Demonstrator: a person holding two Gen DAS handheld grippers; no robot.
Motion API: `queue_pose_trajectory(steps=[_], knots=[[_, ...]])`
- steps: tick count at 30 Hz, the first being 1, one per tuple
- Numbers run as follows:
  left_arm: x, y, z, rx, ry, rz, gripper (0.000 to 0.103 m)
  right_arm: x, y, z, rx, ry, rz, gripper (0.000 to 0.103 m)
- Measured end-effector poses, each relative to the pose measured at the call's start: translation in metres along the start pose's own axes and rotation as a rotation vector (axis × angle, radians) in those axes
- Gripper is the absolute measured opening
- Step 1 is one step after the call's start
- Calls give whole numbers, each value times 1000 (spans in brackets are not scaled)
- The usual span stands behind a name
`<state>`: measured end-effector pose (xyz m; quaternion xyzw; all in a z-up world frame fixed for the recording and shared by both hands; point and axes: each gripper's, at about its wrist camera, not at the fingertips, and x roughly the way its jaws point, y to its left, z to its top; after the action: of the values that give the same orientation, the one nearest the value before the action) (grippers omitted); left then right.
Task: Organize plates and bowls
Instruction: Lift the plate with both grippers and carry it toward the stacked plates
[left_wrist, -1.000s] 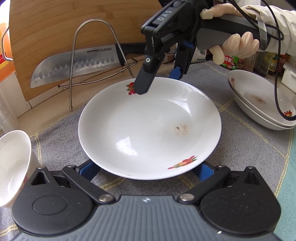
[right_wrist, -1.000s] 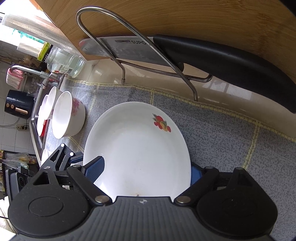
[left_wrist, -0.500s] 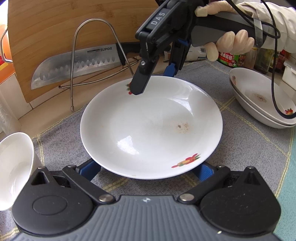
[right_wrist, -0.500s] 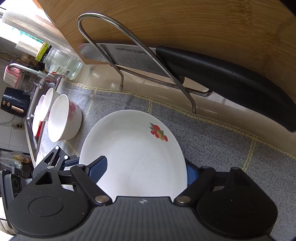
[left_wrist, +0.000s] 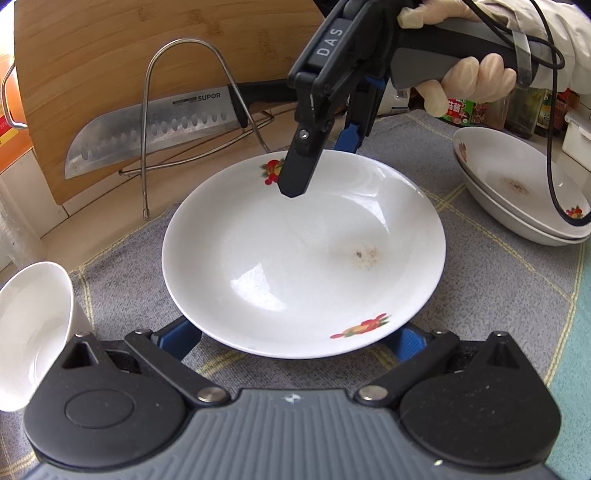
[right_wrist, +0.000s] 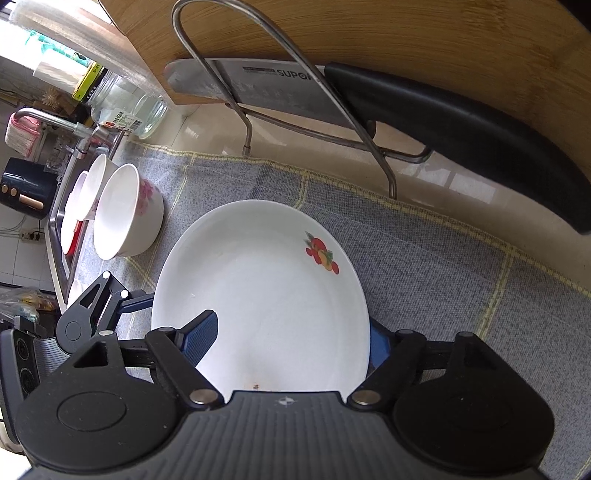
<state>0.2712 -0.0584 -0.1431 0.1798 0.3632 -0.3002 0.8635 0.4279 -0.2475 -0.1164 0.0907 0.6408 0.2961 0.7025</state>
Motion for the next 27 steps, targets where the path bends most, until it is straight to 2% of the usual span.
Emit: queue_pose_trajectory(steps=[5,12,19,27], knots=[[-7,-1,-7,4,-16,-7,102,1,9,-12,-42,-8,-18,85],[-6,-1,-6,6,-23,-2,102,0,5,-1,-60,-79,-6,86],[-6,-1,-7,2,-28,-2,103,6,13,4,-125,-54,-14,86],[-9,-3,-8,9,-26,1,103,1,15,-2,-123,-43,0,86]])
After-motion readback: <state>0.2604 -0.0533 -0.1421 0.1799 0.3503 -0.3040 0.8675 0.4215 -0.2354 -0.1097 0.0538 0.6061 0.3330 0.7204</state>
